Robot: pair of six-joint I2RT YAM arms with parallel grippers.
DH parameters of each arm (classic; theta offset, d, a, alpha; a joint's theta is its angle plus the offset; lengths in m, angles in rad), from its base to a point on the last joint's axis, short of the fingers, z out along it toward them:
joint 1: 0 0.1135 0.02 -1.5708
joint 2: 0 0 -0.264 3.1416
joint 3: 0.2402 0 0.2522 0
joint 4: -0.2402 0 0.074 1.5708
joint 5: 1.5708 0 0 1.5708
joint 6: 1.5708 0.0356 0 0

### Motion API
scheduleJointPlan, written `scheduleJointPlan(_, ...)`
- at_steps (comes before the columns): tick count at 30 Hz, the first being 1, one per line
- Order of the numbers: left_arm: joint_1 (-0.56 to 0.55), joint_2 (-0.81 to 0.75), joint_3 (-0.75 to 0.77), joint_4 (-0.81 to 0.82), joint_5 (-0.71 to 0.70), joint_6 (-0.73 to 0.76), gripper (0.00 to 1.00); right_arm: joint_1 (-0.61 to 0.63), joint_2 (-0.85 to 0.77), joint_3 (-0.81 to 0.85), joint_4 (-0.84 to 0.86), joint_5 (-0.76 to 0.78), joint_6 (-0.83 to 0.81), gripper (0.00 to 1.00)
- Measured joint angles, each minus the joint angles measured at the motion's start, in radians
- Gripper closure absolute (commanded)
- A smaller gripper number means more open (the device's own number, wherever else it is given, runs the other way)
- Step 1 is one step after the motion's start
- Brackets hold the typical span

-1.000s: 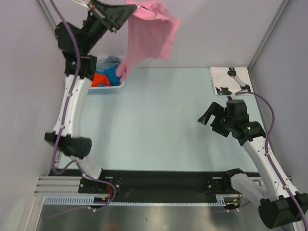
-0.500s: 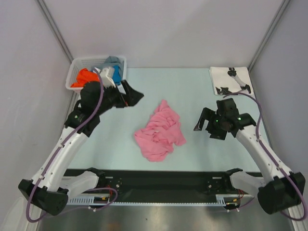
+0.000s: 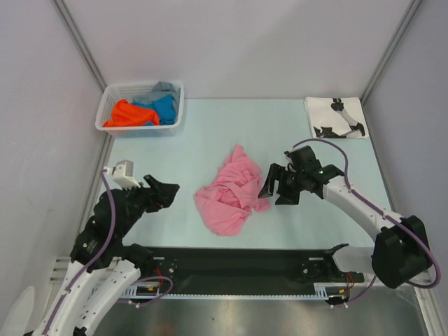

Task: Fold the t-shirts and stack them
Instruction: Move the tshirt to the center of the board

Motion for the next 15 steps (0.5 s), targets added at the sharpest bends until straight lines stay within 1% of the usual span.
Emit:
scheduleJointPlan(1,0.000,-0.009,-0.026,0.010,0.022,-0.015,0.33,0.018,0.023,-0.005,0.034,-0.007,0.010,0.21)
scheduleJointPlan(2,0.000,-0.002,-0.051,0.024,0.052,-0.025,0.42,0.035,0.043,-0.005,0.060,-0.009,0.018,0.21)
scheduleJointPlan(3,-0.001,0.020,-0.080,0.042,0.090,-0.042,0.44,0.047,0.057,-0.005,0.080,-0.007,0.021,0.22)
scheduleJointPlan(4,-0.006,0.056,-0.105,0.061,0.122,-0.050,0.44,0.061,0.072,-0.005,0.103,-0.007,0.022,0.22)
scheduleJointPlan(6,-0.049,0.150,-0.148,0.097,0.156,-0.068,0.38,0.075,0.097,-0.005,0.139,-0.009,0.019,0.24)
scheduleJointPlan(7,-0.076,0.191,-0.159,0.109,0.169,-0.072,0.35,0.075,0.110,-0.004,0.153,-0.010,0.019,0.32)
scheduleJointPlan(9,-0.145,0.301,-0.163,0.134,0.182,-0.085,0.31,0.075,0.151,0.004,0.169,-0.013,0.014,0.33)
scheduleJointPlan(12,-0.224,0.493,-0.135,0.164,0.189,-0.101,0.31,0.075,0.214,0.023,0.175,-0.016,0.015,0.33)
scheduleJointPlan(15,-0.282,0.669,-0.093,0.194,0.185,-0.121,0.36,0.075,0.237,0.024,0.179,-0.017,0.016,0.35)
